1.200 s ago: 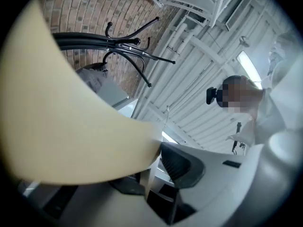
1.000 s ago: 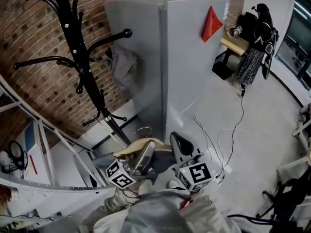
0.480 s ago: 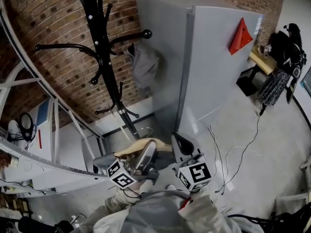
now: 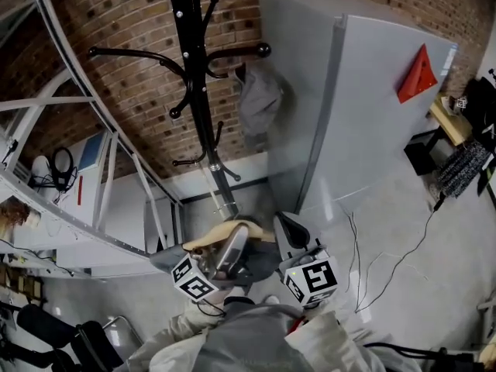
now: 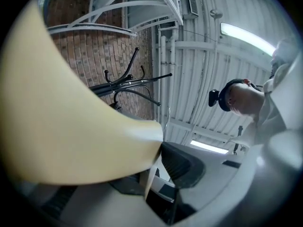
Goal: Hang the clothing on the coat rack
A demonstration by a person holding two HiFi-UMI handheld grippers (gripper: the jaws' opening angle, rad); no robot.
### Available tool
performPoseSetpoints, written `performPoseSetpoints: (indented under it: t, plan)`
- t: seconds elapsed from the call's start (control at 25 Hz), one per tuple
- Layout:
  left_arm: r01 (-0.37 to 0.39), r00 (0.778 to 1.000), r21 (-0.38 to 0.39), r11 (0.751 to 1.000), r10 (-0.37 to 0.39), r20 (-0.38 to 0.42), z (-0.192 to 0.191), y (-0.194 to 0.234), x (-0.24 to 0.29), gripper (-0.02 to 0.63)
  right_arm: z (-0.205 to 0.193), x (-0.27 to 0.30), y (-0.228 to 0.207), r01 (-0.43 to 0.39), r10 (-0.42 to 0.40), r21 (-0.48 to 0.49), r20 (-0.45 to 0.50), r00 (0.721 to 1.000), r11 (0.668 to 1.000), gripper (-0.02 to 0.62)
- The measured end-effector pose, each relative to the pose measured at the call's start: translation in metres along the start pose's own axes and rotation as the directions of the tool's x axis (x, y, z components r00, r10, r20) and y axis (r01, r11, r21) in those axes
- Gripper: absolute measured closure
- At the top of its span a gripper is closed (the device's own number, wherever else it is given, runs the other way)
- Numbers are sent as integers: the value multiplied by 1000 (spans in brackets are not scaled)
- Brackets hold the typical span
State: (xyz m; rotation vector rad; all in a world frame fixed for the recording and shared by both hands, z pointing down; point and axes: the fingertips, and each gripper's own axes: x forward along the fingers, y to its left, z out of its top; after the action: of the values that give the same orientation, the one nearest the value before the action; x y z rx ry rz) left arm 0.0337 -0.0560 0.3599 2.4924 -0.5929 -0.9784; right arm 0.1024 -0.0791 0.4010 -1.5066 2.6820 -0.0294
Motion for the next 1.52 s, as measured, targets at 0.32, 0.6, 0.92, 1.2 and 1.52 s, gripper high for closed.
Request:
performPoseSetpoints:
  t: [0.32, 0.6, 0.92, 1.2, 1.52]
  plan:
    - [-56, 998, 31, 998, 55, 25, 12, 3, -14, 502, -2, 12, 16, -63, 63, 15, -3, 998, 998, 571]
    - [-82, 996, 48, 996, 80, 44, 30, 16, -26, 502, -4, 33, 32, -98, 98, 14, -13, 995, 995, 571]
    - [-86, 995, 41, 995, 83, 62, 54, 39, -37, 502, -9, 65, 46, -106, 106, 11, -17, 994, 994, 571]
    - [-65, 996, 24, 998, 63, 56, 72, 60, -42, 501, -11, 91, 58, -91, 91, 0, -28, 995, 996, 571]
    - [-21, 999, -2, 1000, 21, 34, 84, 74, -44, 502, -9, 109, 66, -42, 42, -22, -24, 999, 999, 571]
